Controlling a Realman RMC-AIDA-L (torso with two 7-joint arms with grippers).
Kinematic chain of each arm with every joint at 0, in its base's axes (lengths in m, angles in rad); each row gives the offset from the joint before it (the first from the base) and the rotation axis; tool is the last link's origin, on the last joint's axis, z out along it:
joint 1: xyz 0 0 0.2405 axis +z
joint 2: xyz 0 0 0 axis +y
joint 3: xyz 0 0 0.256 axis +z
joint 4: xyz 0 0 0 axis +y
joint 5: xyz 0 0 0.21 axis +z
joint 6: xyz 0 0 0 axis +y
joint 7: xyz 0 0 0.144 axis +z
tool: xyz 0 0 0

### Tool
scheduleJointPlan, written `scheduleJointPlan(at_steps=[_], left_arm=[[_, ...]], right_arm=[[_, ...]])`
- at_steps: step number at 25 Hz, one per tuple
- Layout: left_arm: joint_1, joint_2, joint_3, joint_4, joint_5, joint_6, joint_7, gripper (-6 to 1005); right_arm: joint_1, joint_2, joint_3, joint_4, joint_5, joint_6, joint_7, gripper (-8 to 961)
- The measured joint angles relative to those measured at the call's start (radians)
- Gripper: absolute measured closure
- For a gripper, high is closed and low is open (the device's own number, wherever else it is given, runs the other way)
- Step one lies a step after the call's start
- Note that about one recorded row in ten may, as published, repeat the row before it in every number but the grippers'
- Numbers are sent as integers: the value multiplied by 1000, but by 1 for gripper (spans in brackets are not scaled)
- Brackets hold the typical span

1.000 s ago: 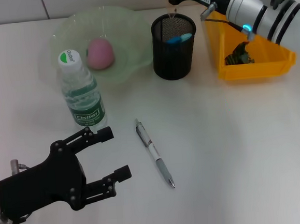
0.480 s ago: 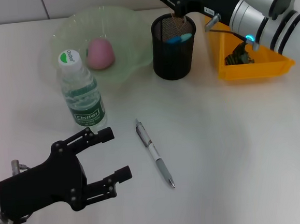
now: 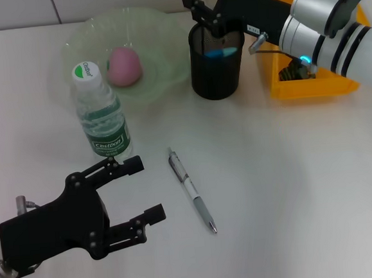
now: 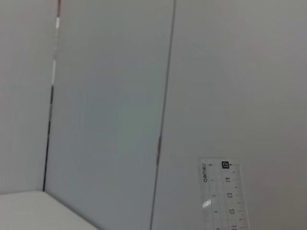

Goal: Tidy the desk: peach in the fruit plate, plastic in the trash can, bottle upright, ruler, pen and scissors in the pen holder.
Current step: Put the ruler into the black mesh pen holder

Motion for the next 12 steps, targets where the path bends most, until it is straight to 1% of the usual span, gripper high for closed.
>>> scheduleJointPlan(at_steps=[7, 12], left_arm=[[-2, 0, 0, 1, -1, 0, -1, 199], [-2, 0, 0, 1, -3, 2, 0, 200]], right_arm=[[-3, 0, -3, -3, 6, 16, -1, 563], [-22, 0, -1, -9, 6, 13, -1, 562]])
